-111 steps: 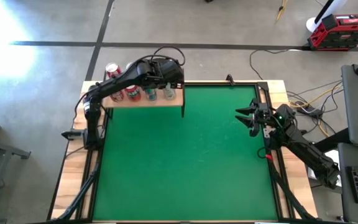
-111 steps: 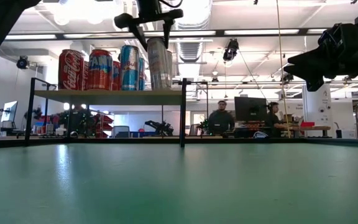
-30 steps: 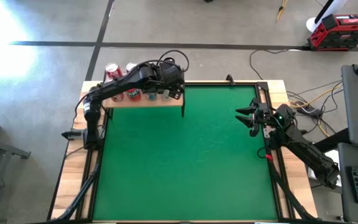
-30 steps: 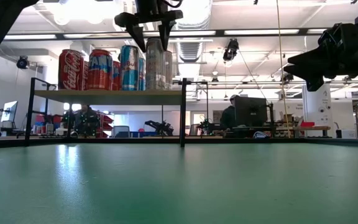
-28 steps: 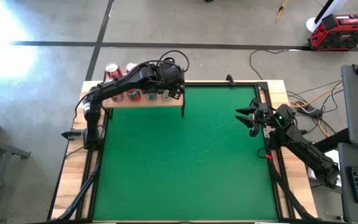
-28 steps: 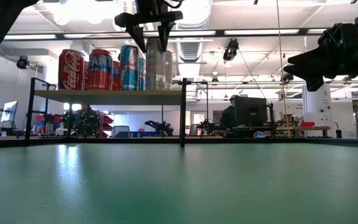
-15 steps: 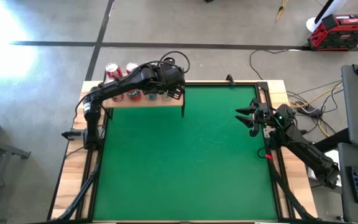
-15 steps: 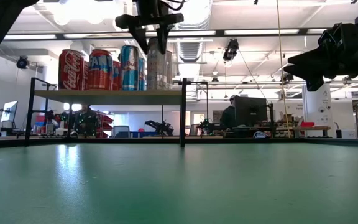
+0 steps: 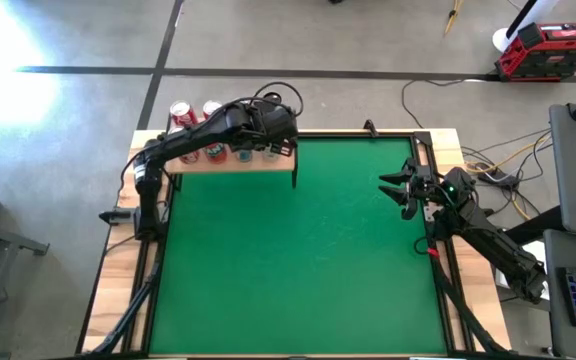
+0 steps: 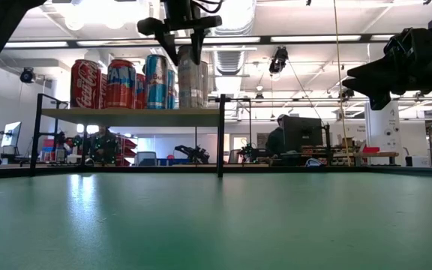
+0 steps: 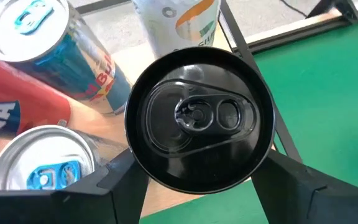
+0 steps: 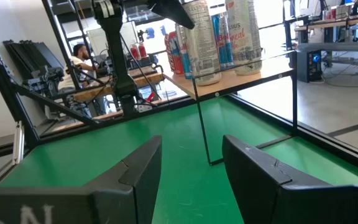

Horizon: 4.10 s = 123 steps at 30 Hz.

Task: Place canned beverage on shelf
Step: Put the white soda aligned with the other white soda can can on the shelf

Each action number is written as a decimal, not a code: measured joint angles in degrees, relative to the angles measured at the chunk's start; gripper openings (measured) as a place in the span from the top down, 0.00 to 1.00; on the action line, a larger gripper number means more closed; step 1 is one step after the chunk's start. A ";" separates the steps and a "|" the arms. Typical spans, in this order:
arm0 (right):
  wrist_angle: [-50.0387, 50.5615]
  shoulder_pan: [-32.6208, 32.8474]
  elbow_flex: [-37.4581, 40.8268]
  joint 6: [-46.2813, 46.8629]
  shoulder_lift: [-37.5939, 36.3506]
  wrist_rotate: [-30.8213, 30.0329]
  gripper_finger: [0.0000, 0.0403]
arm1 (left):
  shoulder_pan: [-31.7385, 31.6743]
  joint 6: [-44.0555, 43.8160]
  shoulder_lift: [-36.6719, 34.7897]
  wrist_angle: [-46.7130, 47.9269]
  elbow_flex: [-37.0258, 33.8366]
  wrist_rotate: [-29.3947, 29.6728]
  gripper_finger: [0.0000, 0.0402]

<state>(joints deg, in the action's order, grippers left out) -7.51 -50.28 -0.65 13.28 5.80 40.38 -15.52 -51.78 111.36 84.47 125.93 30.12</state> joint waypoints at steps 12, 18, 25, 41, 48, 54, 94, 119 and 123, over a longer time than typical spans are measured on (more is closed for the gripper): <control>0.00 -0.01 -0.01 0.02 0.00 0.00 0.60 | 1.09 -3.90 -0.01 0.13 0.00 0.32 0.42; 0.00 0.00 -0.01 0.02 0.00 0.00 0.60 | 1.14 -6.90 -0.01 1.09 0.00 0.58 0.42; 0.00 -0.01 -0.02 0.02 0.00 0.00 0.60 | 1.14 -10.52 -0.03 2.03 0.00 0.92 0.42; 0.00 -0.02 0.00 0.02 0.00 0.00 0.60 | 1.12 -10.28 -0.03 2.40 0.00 1.89 0.30; 0.00 -0.01 0.01 0.02 0.00 0.00 0.60 | 1.12 -10.26 0.06 1.96 -0.07 1.95 0.21; 0.00 0.00 -0.02 0.02 0.00 0.00 0.60 | 1.12 -10.23 0.06 1.28 -0.07 1.87 0.17; 0.00 -0.02 0.00 0.02 0.00 0.00 0.60 | 1.23 -9.38 -0.05 -1.33 -0.07 0.66 0.16; 0.00 0.00 0.00 0.02 0.00 0.00 0.60 | 1.23 -9.54 -0.01 -3.78 -0.07 0.88 0.17; 0.00 -0.02 0.01 0.02 0.00 0.00 0.60 | 1.23 -8.80 -0.01 -3.38 -0.07 1.72 0.17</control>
<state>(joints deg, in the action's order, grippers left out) -7.51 -50.30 -0.64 13.30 5.80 40.38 -14.28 -60.58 111.35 81.09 125.86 31.84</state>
